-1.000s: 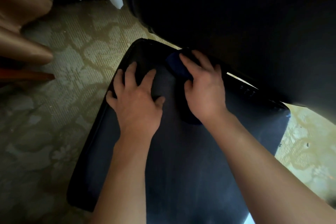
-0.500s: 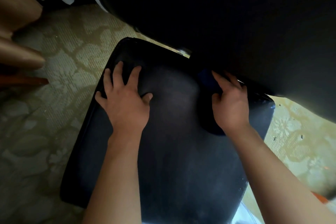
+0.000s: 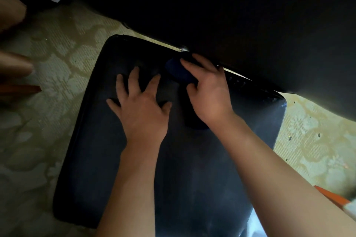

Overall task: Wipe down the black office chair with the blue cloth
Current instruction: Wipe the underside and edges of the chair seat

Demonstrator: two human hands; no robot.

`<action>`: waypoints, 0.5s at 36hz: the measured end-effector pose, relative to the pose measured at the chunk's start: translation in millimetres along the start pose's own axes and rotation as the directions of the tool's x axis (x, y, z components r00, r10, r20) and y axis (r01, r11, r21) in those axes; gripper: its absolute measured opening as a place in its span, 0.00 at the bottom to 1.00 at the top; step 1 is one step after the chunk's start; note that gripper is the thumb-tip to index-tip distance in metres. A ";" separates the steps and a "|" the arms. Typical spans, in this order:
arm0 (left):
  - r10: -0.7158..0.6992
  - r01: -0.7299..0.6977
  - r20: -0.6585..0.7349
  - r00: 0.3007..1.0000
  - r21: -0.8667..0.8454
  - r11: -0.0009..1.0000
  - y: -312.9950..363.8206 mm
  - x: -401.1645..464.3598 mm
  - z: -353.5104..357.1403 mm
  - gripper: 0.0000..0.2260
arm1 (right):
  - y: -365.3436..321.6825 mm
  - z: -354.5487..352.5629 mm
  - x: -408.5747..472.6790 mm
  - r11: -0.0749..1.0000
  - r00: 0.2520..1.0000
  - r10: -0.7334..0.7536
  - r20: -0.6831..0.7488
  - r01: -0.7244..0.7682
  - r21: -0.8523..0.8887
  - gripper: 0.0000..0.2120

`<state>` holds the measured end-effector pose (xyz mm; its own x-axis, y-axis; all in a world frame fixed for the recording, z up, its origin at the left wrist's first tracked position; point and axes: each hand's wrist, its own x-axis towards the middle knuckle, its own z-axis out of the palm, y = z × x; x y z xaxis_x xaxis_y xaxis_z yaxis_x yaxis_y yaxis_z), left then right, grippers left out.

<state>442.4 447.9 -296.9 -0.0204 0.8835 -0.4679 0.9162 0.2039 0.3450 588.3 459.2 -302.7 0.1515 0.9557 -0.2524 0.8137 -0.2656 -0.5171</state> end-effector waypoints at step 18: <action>0.002 -0.003 0.011 1.000 0.050 0.999 10.4 -1.1 6.6 0.33 | 77.8 -50.6 -55.3 0.956 0.950 0.292 -0.108 -0.295 -0.013 0.30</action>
<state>454.6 446.2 -298.1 -0.0143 0.8795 -0.4757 0.9352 0.1800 0.3048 671.6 392.1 -287.7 0.4420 0.8445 -0.3023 0.7398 -0.5338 -0.4095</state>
